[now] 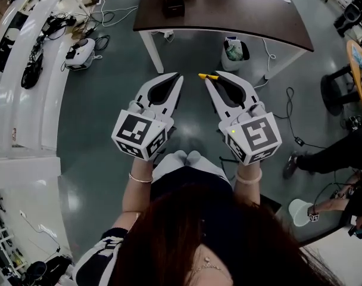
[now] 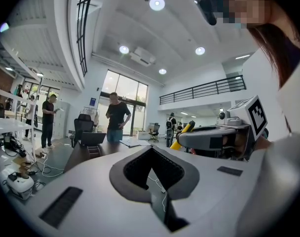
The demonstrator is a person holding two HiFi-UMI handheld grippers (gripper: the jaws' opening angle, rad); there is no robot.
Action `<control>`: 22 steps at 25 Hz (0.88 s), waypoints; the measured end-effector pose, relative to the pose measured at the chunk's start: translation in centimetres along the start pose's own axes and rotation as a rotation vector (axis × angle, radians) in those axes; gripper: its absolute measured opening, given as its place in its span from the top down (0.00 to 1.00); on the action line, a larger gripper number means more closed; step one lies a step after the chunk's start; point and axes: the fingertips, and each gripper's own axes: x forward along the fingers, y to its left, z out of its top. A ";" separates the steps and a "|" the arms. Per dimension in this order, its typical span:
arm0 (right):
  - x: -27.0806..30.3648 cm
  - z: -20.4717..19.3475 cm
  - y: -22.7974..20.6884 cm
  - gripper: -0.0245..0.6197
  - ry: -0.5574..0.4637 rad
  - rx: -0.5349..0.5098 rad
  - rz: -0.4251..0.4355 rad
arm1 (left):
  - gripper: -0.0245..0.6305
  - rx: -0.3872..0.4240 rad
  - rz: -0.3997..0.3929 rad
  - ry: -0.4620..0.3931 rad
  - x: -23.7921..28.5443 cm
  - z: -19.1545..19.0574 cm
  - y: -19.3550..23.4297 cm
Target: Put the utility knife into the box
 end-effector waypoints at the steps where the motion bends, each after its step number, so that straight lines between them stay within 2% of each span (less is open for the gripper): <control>1: 0.3 0.0 -0.5 0.87 -0.001 0.000 0.004 | 0.96 -0.001 0.004 -0.001 0.4 0.1 0.1; 11: 5.1 -1.2 -4.7 0.87 0.004 0.024 0.048 | 0.96 -0.017 0.051 0.019 4.9 -0.7 4.0; 17: 11.4 -1.4 -8.0 0.87 0.013 0.026 0.051 | 0.96 -0.027 0.047 0.024 9.3 -0.8 9.8; 22: 17.5 0.0 -11.0 0.87 0.010 0.006 0.041 | 0.96 -0.018 0.028 0.013 13.1 0.5 15.4</control>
